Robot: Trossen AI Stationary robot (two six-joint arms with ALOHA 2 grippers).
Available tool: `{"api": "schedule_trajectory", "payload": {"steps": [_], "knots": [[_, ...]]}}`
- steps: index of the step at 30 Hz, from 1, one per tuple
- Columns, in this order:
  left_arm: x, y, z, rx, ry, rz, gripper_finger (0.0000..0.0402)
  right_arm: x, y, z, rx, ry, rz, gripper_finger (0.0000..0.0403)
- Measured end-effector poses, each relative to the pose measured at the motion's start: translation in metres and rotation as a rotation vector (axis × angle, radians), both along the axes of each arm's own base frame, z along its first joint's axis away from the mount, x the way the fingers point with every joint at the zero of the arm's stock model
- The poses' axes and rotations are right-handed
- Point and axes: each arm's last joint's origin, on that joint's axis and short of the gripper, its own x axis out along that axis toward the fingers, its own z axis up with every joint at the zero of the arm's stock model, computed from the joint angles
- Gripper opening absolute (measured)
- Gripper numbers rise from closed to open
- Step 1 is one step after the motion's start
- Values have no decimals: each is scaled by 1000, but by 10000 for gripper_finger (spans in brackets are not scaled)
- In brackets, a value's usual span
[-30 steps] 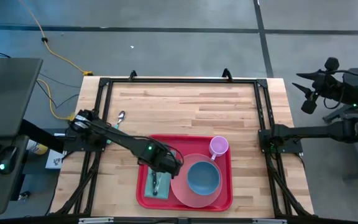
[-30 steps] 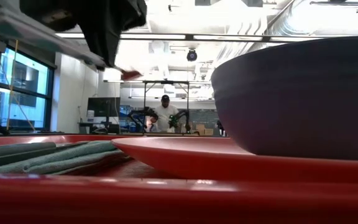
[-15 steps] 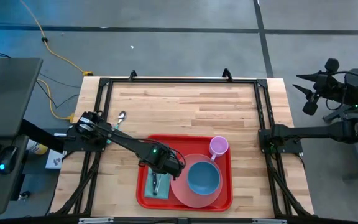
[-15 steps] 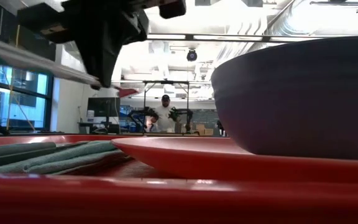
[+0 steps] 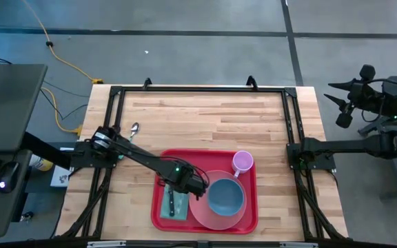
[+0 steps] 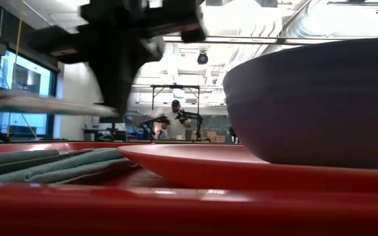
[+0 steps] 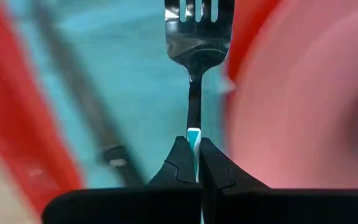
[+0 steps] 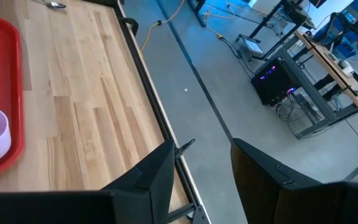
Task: Set up tray
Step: Put the blue fork on top of the blue napkin to the right of the knife
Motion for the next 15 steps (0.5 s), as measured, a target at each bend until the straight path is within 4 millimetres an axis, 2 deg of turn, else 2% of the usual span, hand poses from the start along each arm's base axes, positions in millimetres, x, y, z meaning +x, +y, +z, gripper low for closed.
{"api": "schedule_trajectory", "payload": {"steps": [6,15], "knots": [[8,1,-12,0,-1,3,18,0,0,0,0,0,0,138],[6,2,-14,10,29,4,18,0,0,0,1,0,2,138]]}}
